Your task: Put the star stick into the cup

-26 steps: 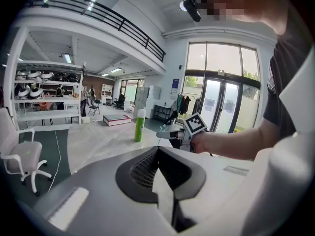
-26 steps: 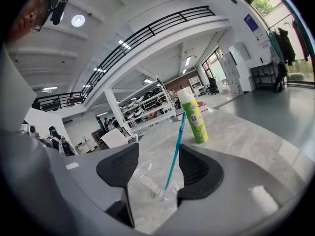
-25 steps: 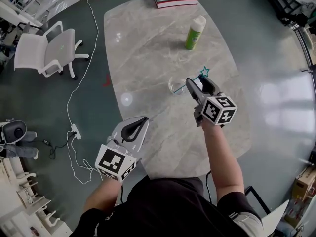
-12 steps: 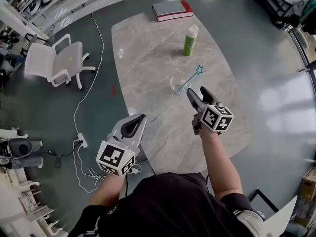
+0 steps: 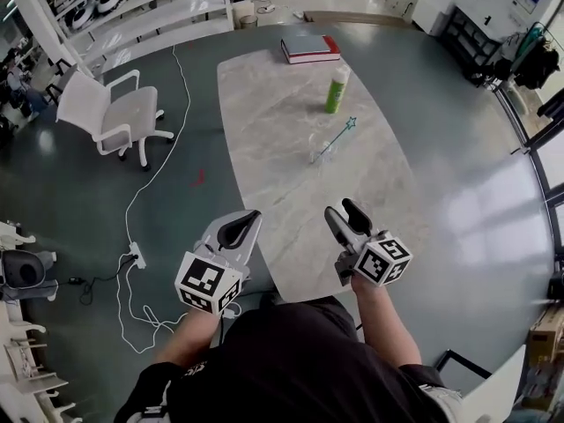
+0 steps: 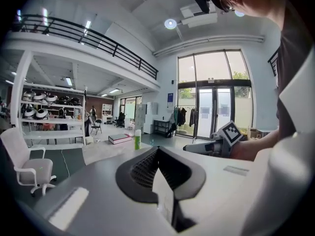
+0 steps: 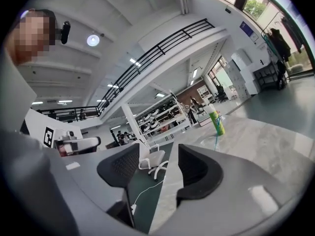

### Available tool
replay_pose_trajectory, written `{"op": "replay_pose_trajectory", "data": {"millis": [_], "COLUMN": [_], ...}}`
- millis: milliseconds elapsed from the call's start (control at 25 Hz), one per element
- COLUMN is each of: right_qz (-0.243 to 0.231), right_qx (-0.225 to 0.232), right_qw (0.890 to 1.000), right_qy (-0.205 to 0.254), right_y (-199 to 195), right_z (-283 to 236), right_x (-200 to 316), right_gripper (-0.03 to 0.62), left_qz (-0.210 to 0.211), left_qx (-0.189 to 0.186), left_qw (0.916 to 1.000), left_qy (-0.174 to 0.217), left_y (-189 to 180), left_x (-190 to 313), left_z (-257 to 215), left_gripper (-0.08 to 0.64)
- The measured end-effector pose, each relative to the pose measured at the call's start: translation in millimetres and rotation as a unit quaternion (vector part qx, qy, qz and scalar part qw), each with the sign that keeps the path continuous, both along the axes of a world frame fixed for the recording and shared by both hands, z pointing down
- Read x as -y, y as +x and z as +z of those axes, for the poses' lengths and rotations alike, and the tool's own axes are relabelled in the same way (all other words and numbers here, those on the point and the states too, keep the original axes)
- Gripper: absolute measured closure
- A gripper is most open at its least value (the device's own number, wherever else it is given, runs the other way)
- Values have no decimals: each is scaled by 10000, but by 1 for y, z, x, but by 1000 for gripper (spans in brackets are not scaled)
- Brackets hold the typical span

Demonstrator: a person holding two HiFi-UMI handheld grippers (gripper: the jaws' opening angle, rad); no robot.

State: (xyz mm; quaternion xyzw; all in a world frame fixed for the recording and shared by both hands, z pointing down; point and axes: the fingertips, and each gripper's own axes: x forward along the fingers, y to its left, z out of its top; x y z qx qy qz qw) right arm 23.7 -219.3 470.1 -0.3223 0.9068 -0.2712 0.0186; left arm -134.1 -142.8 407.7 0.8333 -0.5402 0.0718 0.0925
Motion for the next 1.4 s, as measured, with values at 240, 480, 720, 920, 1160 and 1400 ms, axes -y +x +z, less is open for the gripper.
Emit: {"op": "replay_pose_trajectory", "data": {"millis": [240,480,720,920,1160,1400], "right_qz": [78,-151,-426,-781,-1212,-1423], "right_qx": [218,317,336,252,279,469], "right_qw": [9984,9971,9945,9866,9803,9770], "right_qy": [519,681,898,1413,1534,1518], "right_y": [19,40,58,81,100,102], "right_z": [-44,-67,-84,-115,-125,-129], "right_x": [-78,-123,-133,-158,-175,-177], "right_gripper": [342,396,428,511,577,578], "left_qz": [167,-1,-575,-697,-684,-651], "left_qx": [57,84,-135,-288,-104,42], "left_qw": [9998,9999,9983,9971,9976,9978], "left_qy": [68,105,-13,-130,49,130], "left_y": [9,15,23,65,99,100], "left_x": [-62,-100,-122,-127,-126,-130], "left_z": [-4,-10,-12,-22,-37,-52], "left_gripper": [558,558,558,558,558,558]}}
